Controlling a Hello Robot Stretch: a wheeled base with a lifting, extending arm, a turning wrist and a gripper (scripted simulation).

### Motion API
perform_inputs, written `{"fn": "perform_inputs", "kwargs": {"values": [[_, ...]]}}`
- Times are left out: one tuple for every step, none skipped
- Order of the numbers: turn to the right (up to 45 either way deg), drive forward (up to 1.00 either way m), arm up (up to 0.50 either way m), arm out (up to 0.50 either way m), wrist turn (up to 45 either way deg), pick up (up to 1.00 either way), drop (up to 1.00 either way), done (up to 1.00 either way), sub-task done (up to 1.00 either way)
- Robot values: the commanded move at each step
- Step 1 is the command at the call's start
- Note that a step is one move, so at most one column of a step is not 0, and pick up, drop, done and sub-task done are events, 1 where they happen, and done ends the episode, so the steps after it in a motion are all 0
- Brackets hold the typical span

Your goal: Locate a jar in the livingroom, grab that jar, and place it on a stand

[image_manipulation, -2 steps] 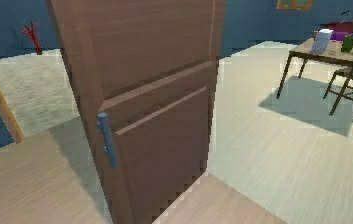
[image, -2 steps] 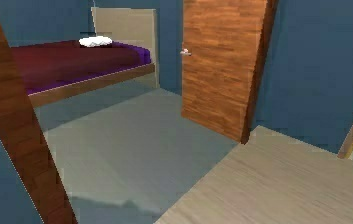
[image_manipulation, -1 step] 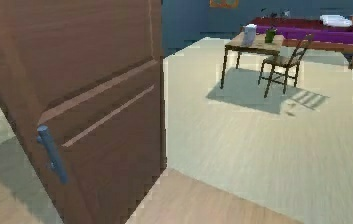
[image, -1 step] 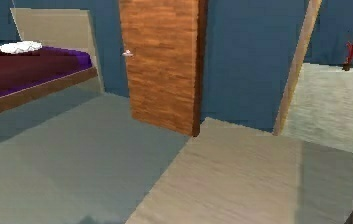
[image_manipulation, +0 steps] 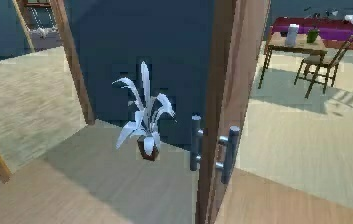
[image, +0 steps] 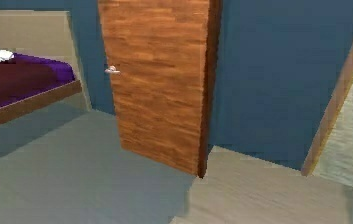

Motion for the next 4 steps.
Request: {"fn": "perform_inputs", "kwargs": {"values": [[45.0,0.00,0.00,0.00,0.0,0.00,0.00,0.00,0.00],[15.0,0.00,0.00,0.00,0.0,0.00,0.00,0.00,0.00],[0.0,1.00,0.00,0.00,0.0,0.00,0.00,0.00,0.00],[6.0,0.00,0.00,0.00,0.0,0.00,0.00,0.00,0.00]]}}
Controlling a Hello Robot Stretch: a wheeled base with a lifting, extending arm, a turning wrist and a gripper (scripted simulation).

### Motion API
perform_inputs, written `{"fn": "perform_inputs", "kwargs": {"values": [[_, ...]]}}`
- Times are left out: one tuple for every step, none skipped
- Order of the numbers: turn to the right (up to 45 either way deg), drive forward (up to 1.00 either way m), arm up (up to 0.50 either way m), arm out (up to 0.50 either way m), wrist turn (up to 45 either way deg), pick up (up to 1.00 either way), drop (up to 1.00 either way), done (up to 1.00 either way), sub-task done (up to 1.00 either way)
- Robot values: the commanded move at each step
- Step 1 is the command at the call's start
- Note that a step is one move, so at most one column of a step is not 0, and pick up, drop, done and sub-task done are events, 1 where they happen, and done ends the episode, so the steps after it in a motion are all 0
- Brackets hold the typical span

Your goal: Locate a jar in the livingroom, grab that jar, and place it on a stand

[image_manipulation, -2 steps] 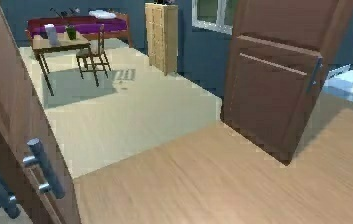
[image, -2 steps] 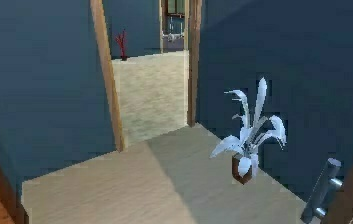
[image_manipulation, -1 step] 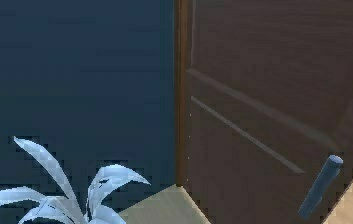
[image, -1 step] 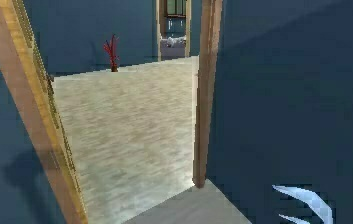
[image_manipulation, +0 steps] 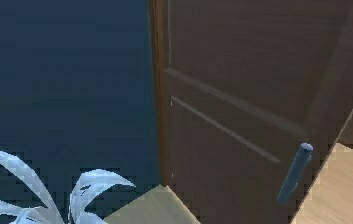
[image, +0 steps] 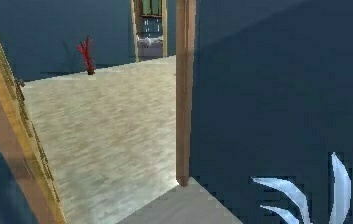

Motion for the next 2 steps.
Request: {"fn": "perform_inputs", "kwargs": {"values": [[0.0,0.05,0.00,0.00,0.0,0.00,0.00,0.00,0.00],[-18.0,0.00,0.00,0.00,0.0,0.00,0.00,0.00,0.00]]}}
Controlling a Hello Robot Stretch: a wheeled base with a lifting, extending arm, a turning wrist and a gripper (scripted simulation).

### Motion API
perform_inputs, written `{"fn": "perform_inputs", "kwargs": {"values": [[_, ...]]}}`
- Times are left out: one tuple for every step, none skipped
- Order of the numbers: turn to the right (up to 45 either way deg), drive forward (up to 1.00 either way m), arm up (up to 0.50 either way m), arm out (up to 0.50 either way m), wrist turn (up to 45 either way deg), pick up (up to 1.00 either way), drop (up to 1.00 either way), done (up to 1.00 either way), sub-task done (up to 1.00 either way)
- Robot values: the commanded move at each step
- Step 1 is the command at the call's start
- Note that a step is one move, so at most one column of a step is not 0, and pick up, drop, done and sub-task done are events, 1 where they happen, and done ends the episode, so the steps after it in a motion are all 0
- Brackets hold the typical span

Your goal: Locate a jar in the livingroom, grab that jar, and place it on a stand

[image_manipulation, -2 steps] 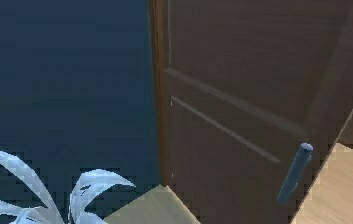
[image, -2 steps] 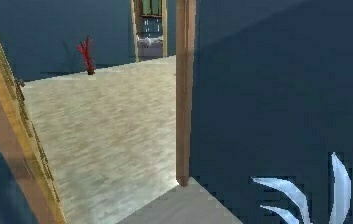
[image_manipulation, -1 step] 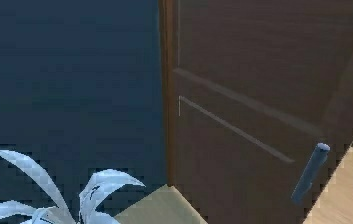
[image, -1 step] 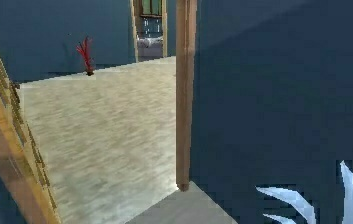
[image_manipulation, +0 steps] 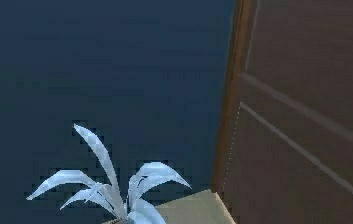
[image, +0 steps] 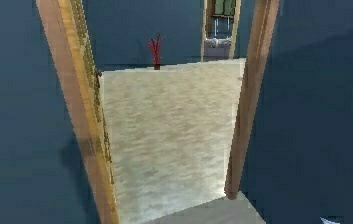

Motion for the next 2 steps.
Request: {"fn": "perform_inputs", "kwargs": {"values": [[0.0,1.00,0.00,0.00,0.0,0.00,0.00,0.00,0.00],[-21.0,0.00,0.00,0.00,0.0,0.00,0.00,0.00,0.00]]}}
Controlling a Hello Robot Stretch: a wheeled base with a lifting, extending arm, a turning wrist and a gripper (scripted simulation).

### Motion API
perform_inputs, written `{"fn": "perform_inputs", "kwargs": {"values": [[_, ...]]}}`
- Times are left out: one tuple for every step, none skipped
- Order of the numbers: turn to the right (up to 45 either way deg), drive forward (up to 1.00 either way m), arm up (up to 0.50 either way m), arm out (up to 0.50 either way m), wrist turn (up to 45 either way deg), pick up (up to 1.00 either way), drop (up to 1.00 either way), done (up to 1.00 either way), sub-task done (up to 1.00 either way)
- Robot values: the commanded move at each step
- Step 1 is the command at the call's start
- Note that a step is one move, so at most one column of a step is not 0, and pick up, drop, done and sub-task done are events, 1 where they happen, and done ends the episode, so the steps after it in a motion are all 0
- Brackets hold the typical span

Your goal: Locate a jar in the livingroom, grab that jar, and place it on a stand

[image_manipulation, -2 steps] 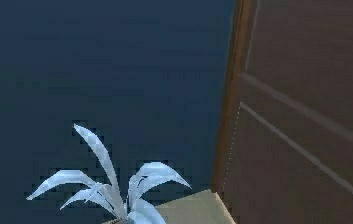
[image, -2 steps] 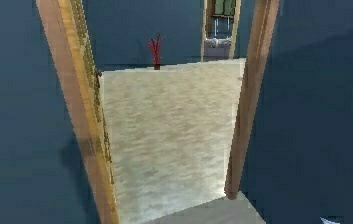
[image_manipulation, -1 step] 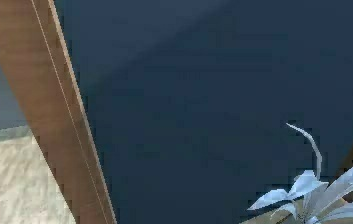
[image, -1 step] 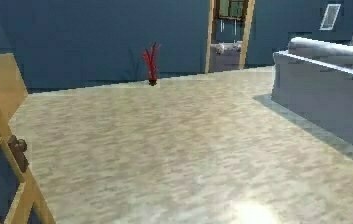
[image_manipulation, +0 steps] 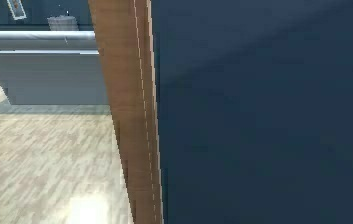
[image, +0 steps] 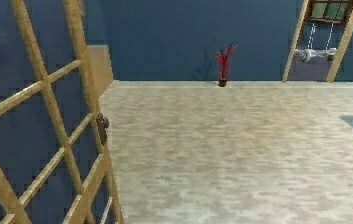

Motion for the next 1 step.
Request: {"fn": "perform_inputs", "kwargs": {"values": [[0.0,0.10,0.00,0.00,0.0,0.00,0.00,0.00,0.00]]}}
